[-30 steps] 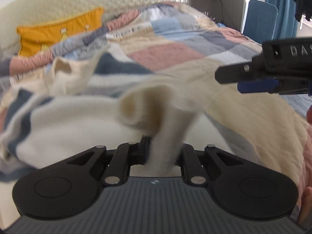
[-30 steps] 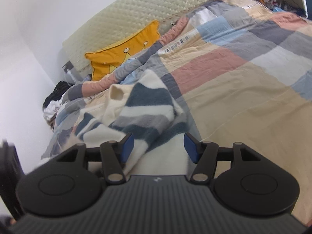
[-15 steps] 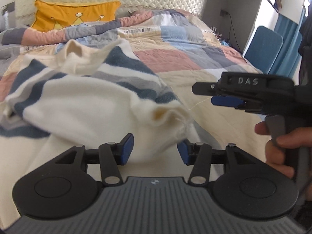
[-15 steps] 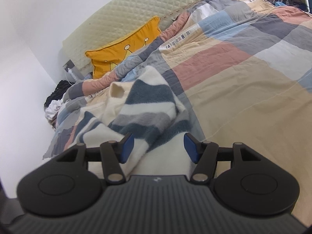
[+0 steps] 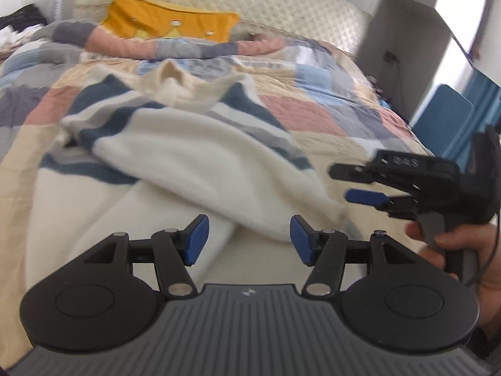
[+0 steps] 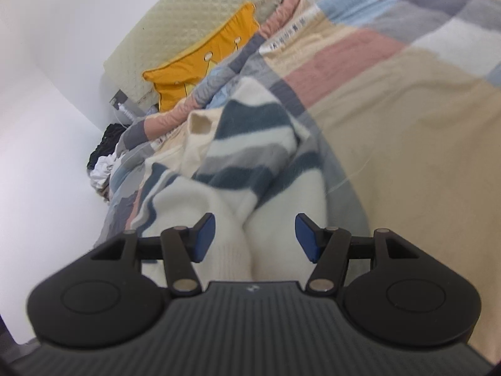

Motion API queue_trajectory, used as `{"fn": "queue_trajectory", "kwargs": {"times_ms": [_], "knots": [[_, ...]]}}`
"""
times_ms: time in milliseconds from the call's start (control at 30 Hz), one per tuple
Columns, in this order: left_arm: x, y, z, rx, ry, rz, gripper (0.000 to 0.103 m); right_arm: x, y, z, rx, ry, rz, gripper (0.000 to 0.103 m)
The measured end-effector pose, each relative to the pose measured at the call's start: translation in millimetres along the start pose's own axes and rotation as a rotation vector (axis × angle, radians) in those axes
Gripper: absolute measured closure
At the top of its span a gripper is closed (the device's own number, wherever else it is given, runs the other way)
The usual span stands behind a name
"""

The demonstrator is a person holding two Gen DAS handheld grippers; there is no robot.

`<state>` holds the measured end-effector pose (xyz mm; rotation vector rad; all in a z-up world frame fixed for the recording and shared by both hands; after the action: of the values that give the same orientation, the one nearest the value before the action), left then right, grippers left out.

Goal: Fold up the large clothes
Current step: 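Grasp the sweater hem with the right gripper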

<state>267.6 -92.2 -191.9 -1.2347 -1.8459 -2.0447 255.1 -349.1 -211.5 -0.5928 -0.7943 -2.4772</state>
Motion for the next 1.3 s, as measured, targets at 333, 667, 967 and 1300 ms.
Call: {"fn": "queue_trajectory", "kwargs": {"times_ms": [333,667,967,1300], "knots": [[-23.7,-33.3,93.4,0.266,0.082,0.03,0.04,-15.6,-15.4,4.5,0.04,-0.012,0.058,0.043],[-33.8,-55.9,113.6,0.335,0.125,0.081,0.04,-41.7,-40.5,17.0,0.111,-0.001,0.16,0.047],[-19.5,-56.4,122.1,0.394,0.131,0.05,0.04,-24.7,-43.5,37.1,0.194,0.009,0.048,0.092],[24.5,-70.7,173.2,0.599,0.204,0.004,0.04,-45.6,-45.1,-3.1,0.161,-0.159,0.091,0.092]]}}
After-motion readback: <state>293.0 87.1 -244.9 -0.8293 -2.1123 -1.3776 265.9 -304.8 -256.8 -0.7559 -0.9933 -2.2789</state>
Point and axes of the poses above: each gripper's, at about its wrist camera, not at the fingertips, and x roughly against the way its jaws point, z to its left, y to its top, the point moved 9 cm from there along -x, roughly the way its jaws point, and after that the axes turned 15 degrees about -x, right-handed, at the moved point
